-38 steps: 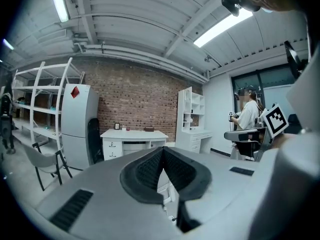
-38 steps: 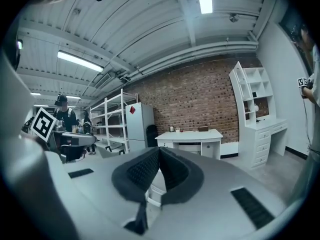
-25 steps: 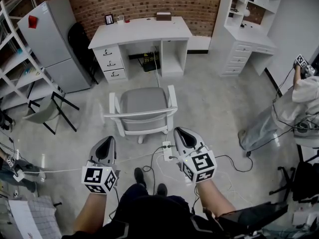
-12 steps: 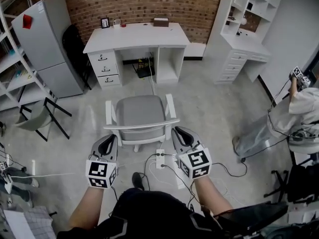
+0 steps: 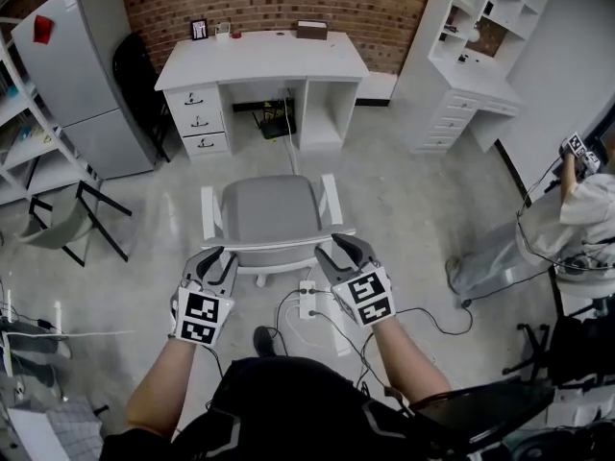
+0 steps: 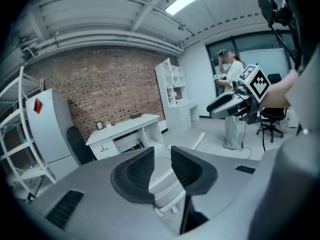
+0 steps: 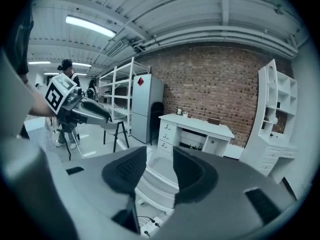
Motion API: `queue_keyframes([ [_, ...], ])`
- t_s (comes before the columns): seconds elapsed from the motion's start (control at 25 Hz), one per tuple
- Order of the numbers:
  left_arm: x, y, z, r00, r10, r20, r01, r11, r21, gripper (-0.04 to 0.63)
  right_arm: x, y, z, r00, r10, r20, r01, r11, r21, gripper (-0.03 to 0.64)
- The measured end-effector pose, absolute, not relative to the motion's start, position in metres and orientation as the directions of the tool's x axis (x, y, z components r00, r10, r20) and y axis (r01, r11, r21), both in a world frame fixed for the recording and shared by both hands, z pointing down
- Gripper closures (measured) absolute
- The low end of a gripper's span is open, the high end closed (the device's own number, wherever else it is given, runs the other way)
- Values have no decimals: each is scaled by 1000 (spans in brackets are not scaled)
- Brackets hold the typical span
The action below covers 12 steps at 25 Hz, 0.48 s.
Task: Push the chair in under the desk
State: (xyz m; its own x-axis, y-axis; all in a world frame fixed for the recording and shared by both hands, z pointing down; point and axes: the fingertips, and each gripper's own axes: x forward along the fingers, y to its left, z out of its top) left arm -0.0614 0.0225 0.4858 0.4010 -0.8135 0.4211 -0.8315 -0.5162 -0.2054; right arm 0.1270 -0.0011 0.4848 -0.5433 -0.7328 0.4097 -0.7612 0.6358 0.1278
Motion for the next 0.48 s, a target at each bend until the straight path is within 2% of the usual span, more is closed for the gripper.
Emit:
queue_keyframes([
  [0.28,-57,0,539,401,-732,550,-722,-623,-303,432,115,-20,546,-496,-649,577,-623,729,285,397],
  [0.48,-55,-8,582,379,-665,644,-622,-698,-354,406,110,-31,580,-460,-602,653,-548,771,325,373],
])
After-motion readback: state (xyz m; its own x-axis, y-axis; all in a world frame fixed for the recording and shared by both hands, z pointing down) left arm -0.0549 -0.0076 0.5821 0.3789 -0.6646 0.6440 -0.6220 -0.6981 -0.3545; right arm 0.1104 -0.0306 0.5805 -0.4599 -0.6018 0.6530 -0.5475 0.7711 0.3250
